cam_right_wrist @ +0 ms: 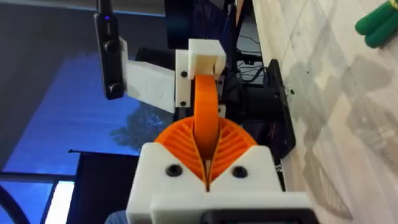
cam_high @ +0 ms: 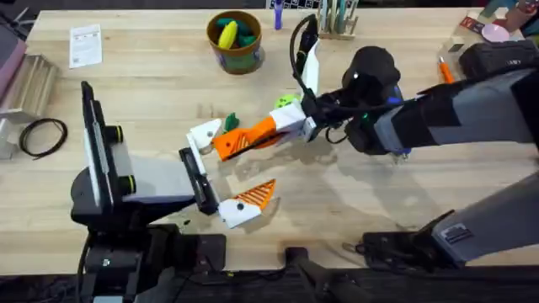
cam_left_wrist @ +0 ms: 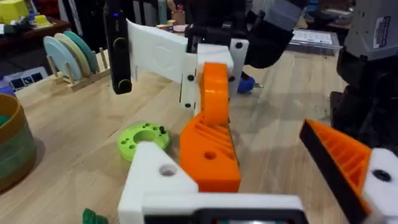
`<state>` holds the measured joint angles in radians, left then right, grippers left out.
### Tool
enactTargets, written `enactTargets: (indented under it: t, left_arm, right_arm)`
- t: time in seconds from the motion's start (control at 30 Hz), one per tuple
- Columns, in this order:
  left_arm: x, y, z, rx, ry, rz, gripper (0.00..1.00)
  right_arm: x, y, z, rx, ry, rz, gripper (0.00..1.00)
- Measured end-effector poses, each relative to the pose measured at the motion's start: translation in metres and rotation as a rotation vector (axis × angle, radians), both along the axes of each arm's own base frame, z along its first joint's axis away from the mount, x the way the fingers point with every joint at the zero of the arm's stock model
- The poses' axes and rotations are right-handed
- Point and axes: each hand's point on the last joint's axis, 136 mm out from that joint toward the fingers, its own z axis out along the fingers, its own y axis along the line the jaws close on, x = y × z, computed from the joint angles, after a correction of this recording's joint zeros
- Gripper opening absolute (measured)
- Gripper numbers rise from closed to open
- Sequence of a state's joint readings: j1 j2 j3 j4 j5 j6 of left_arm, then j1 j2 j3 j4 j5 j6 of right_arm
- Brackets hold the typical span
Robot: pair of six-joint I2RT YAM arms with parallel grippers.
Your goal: Pick up the gripper from the table and insert it into the empty holder that is missing its gripper. Then pick up a screw, insert it into the mounting hole, and use the screwdriver to tighten it. Finally, clean up the table by picking up the vegetable and placing it into the bucket.
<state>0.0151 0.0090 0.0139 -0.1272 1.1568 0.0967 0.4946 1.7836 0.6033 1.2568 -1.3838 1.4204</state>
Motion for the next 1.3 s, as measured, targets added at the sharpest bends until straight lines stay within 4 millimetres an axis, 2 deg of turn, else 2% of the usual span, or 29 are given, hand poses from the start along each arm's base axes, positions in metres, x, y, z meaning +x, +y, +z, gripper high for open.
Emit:
enactTargets:
  t: [0.53,1.17,1.3]
  left_arm:
    - [0.000,0.000,0.000,0.000,0.000,0.001,0.985]
    - [0.004,0.003,0.000,-0.004,0.012,0.029,0.986]
    - [0.004,0.002,0.000,-0.004,0.013,0.026,0.985]
  right_arm:
    - [0.004,0.003,0.002,0.013,-0.035,-0.015,0.009]
    - [0.012,0.016,-0.002,0.009,-0.029,-0.070,0.008]
    - [0.024,0.024,-0.001,-0.002,0.013,-0.088,0.008]
